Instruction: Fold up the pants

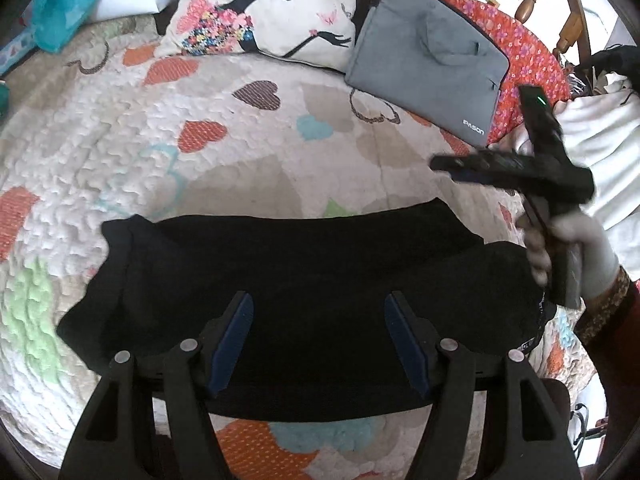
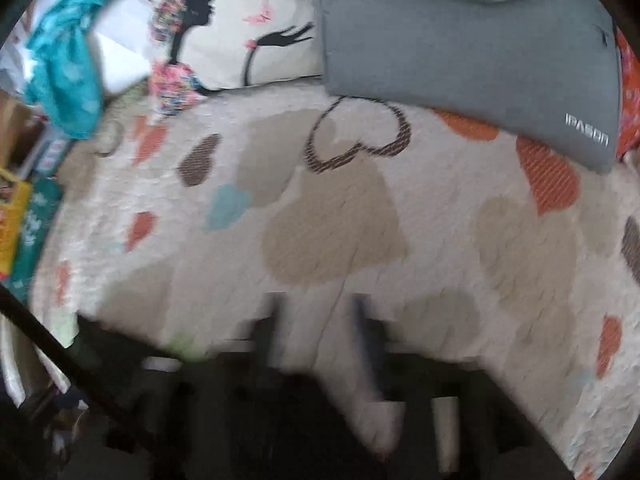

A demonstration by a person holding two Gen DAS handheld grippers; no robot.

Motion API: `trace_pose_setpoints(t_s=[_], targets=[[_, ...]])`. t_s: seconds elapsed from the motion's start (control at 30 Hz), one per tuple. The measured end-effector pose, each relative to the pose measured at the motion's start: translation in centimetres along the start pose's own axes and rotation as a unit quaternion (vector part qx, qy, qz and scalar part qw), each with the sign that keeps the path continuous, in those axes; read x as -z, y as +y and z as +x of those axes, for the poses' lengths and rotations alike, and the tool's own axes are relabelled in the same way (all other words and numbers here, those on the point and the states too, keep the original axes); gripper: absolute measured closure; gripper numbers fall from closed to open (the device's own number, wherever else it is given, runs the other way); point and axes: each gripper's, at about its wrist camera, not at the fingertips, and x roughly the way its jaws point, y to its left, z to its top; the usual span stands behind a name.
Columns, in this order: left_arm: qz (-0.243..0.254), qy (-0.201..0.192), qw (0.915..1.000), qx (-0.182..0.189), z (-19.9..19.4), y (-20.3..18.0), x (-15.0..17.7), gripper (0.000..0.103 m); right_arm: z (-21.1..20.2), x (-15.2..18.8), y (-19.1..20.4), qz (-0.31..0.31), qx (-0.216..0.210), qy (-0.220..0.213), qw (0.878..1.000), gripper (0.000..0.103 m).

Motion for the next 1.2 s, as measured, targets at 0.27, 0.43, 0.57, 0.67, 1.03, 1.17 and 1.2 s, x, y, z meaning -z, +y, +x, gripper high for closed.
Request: trace_pose_setpoints(t_s=[0.27,0.43,0.57,0.67,1.03,1.17,1.2], targets=[[-0.029,0.006,0.9995,-0.001,0.4,1.0,0.0,0.036,2.6,4.4,2.6,-0.079,0.009,0.063,0.995,0.087],[-0.029,-0.005,0.9995,-0.014,0.3,1.2,-1.4,0.036,2.1,2.1,2.9,-0.073,0.071,0.039,0.994,0.094],[-0.041,-0.006,0.9986,-0.032,1.4,2.0,-2.8,0.036,2.2,-0.8,1.1,-0.03,0.104,0.015,0.994,0.103],[-0.063,0.014,0.9958,-0.065,3.1,3.7,-3.3,0.036,2.6,-2.0,0.5,-0.016,0.122,0.016,0.992,0.103],[-0.042,0.0,0.9983,-0.04,0.4,2.5,-2.5,0.036,-13.2,8.2,-8.1,0.123,0.099,-0.057,0.986,0.053],[-0.024,-0.008,0.9995,-0.018,-0.6,-0.4,-1.9,0.036,-16.6,15.6,-11.7,0.171,0.119,-0.031,0.977,0.053],[-0.022,-0.009,0.9996,-0.014,-0.7,-1.0,-1.8,0.036,-16.8,17.2,-12.2,0.182,0.119,-0.026,0.976,0.053]])
